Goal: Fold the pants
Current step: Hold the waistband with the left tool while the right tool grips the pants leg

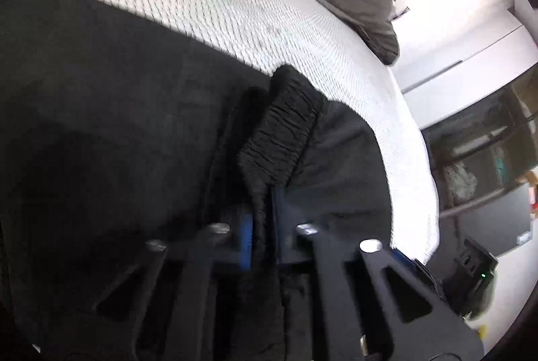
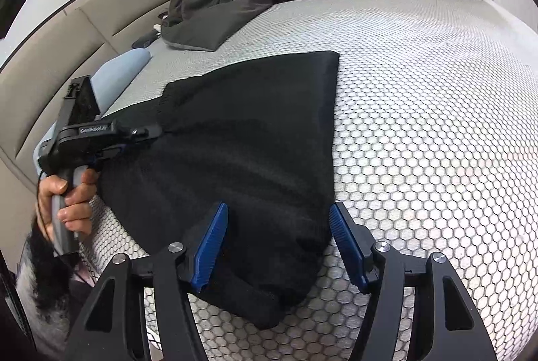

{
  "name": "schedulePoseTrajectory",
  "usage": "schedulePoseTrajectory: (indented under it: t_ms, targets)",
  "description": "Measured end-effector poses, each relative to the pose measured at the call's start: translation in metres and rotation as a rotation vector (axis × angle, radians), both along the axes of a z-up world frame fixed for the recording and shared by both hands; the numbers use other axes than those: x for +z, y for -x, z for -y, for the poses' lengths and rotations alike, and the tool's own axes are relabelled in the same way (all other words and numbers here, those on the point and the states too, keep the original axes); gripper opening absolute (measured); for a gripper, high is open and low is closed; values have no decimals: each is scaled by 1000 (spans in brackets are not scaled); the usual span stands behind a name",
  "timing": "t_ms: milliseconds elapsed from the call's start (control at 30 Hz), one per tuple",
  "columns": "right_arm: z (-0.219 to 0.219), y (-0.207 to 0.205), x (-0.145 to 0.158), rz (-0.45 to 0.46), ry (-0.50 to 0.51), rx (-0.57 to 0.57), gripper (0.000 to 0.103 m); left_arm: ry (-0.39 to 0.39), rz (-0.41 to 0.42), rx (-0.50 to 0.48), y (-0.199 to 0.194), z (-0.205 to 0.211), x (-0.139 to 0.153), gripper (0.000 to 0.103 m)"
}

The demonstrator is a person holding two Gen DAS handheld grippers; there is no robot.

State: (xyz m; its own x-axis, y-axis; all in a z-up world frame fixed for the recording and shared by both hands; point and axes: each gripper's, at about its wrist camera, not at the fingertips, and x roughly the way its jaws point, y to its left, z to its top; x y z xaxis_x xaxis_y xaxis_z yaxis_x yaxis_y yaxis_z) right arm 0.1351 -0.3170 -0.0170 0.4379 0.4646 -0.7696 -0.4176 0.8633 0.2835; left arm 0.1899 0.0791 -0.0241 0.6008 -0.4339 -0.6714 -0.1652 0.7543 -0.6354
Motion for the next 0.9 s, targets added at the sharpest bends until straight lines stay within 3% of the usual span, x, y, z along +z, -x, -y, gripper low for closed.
schedulePoseTrajectory:
  t_ms: [233, 300, 367, 433, 567, 667, 700, 800, 867, 900]
  targets:
    - [1, 1, 0, -25, -2, 11, 65, -73, 177, 47, 28, -13, 59, 3]
    - [-1, 2, -2, -30, 7, 21, 66, -156, 129, 74, 25, -19, 50, 4]
    - [-3, 1, -5, -38, 20, 28, 68, -172, 39, 73, 14, -21, 26, 6]
    - [-1, 1, -6, -51, 21, 29, 68, -162, -51, 78, 5, -23, 4, 17]
    - [20, 5, -2, -103, -79, 38, 68, -212, 2, 82, 13, -19, 22, 25]
    - [30, 10, -5, -171, -169, 87, 67, -284, 66, 121, 27, -18, 45, 46]
    - [32, 11, -9, -194, -195, 98, 58, -297, 84, 133, 30, -18, 50, 51]
    - [38, 11, -16, -235, -218, 75, 35, -325, 133, 136, 38, -8, 62, 52]
    - [36, 13, -8, -207, -246, 84, 21, -320, 149, 97, 37, 5, 67, 52]
    - [37, 19, -1, -173, -239, 105, 20, -319, 156, 70, 37, 14, 67, 54]
